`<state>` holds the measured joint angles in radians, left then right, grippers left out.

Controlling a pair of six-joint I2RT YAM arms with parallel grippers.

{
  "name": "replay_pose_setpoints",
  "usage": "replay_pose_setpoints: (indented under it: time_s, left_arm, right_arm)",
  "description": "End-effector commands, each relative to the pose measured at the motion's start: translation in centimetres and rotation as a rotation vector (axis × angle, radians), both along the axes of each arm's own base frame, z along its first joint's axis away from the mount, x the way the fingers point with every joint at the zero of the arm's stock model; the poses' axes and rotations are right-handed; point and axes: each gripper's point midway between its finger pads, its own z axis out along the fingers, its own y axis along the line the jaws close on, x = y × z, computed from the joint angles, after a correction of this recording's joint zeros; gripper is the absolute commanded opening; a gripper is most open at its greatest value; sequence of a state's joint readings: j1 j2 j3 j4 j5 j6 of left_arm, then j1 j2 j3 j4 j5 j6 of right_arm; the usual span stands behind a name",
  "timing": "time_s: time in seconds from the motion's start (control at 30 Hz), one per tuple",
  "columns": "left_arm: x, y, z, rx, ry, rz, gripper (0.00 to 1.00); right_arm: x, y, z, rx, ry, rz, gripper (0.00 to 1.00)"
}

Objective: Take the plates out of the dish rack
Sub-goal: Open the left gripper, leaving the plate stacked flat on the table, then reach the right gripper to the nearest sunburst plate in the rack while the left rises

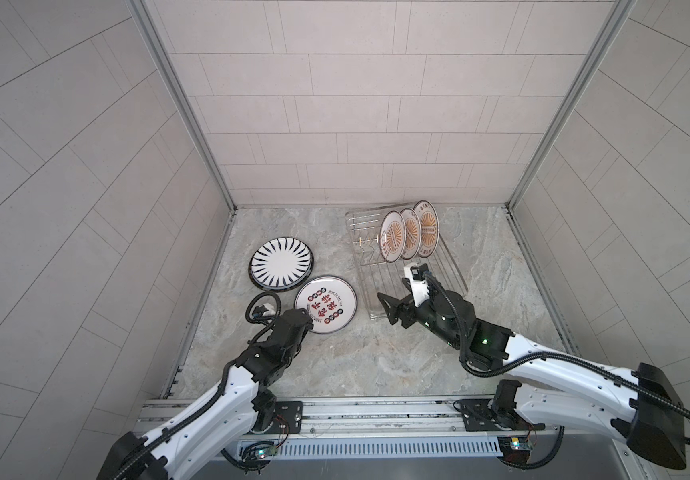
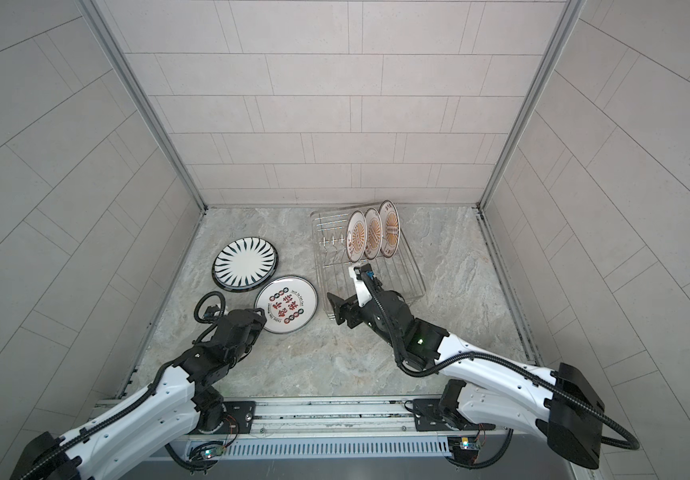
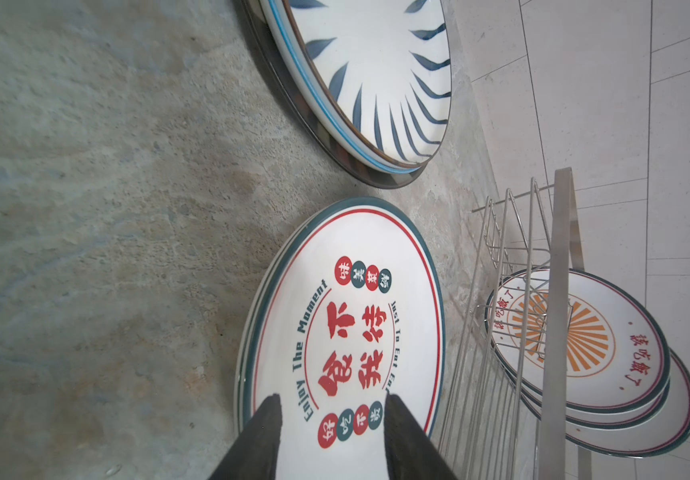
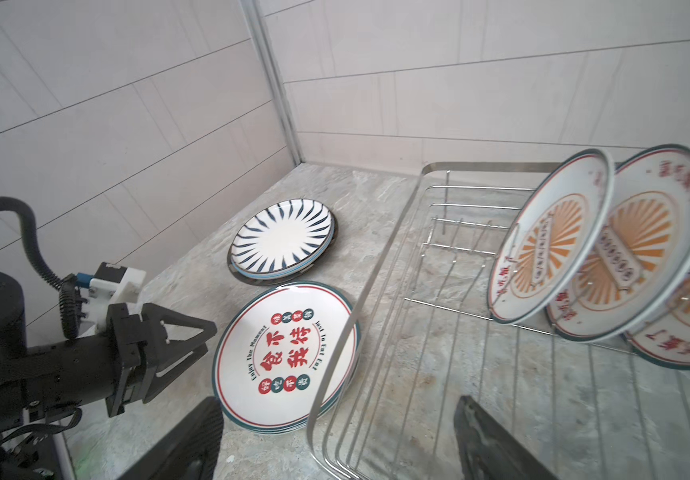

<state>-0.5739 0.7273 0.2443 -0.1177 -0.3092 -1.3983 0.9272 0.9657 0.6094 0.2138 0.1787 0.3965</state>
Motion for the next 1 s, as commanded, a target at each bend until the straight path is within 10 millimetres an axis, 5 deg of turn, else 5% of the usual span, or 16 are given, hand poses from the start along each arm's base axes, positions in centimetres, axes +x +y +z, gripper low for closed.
replay_pose_setpoints:
  time_s: [0.0, 0.3, 0.47, 0.57, 0.7, 0.97]
  left_arm:
    - [1.1, -0.5, 2.5, 0.011, -0.079, -0.024, 0.57]
    - [2.7, -7.3, 10.3, 0.002, -0.421, -0.418, 0.89]
    - [2.8, -11.6, 13.3, 0.008, -0.530, -0.646, 0.90]
    - [1.6, -14.2, 15.6, 0.002, -0.683, -0.813, 1.00]
    - [1.0, -15.3, 18.0, -0.015, -0.829, -0.864, 1.00]
    - [2.1, -15.7, 18.9, 0.043, -0.861, -0.859, 1.00]
  right_arm:
    - [0.9, -3.4, 1.1, 0.010, -0.037, -0.147, 0.99]
    - [4.2, -8.1, 3.1, -0.071, 0.011, -0.275, 1.00]
    - [7.4, -10.4, 3.2, -0.068, 0.039, -0.336, 1.00]
    - [9.5, -11.8, 3.0, -0.060, 0.074, -0.377, 0.99]
    - [12.4, -13.2, 2.4, -0.103, 0.126, -0.450, 0.99]
    - [17.5, -14.8, 0.4, -0.178, 0.209, -0.519, 0.96]
